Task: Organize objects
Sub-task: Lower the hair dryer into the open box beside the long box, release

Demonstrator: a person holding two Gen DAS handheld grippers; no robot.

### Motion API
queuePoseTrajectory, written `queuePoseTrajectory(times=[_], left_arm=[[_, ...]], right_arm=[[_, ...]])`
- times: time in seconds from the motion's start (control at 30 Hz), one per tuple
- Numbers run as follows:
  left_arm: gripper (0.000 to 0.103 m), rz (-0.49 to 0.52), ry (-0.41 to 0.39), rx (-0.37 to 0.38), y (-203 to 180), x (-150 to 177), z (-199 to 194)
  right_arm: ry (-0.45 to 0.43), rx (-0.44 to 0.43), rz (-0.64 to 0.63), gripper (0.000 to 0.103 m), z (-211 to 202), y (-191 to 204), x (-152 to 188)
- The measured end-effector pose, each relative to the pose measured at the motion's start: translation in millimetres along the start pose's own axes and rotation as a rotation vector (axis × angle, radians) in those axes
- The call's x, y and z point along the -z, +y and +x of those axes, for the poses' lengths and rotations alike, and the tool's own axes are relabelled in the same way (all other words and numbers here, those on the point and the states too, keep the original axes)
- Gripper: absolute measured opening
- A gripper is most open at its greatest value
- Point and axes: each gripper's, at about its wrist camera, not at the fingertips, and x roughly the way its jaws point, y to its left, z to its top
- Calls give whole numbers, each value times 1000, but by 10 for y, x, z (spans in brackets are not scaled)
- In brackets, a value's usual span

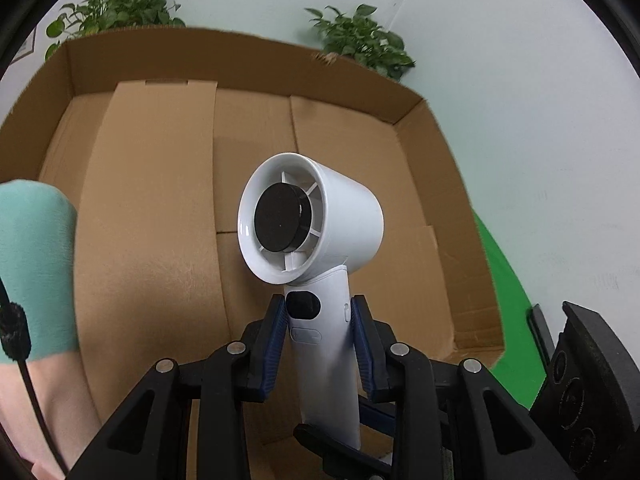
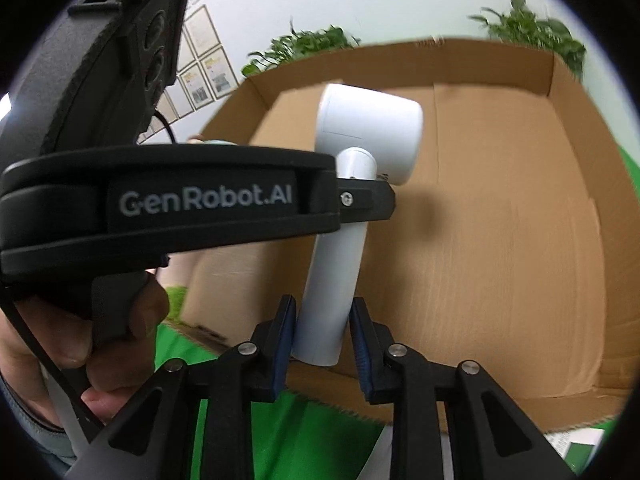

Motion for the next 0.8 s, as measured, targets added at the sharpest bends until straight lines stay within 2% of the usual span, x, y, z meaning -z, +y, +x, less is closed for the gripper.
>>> queuePoseTrajectory(times=[0.3,0.4,0.5,0.57,0.8], left_arm=[[29,25,51,-43,13,-23,129],[30,20,70,-28,63,-24,79],[32,30,38,-26,64,-6,-45],[33,38,19,-61,76,5,-119],[33,31,4,-25,124,48,-309]], right_arm=[[27,10,58,24,159,-91,61],[35,32,46,23,182,-35,98],[38,62,49,23,196,-15,91],[49,81,53,24,214,-4,70],[73,86,27,26,195,139,57]])
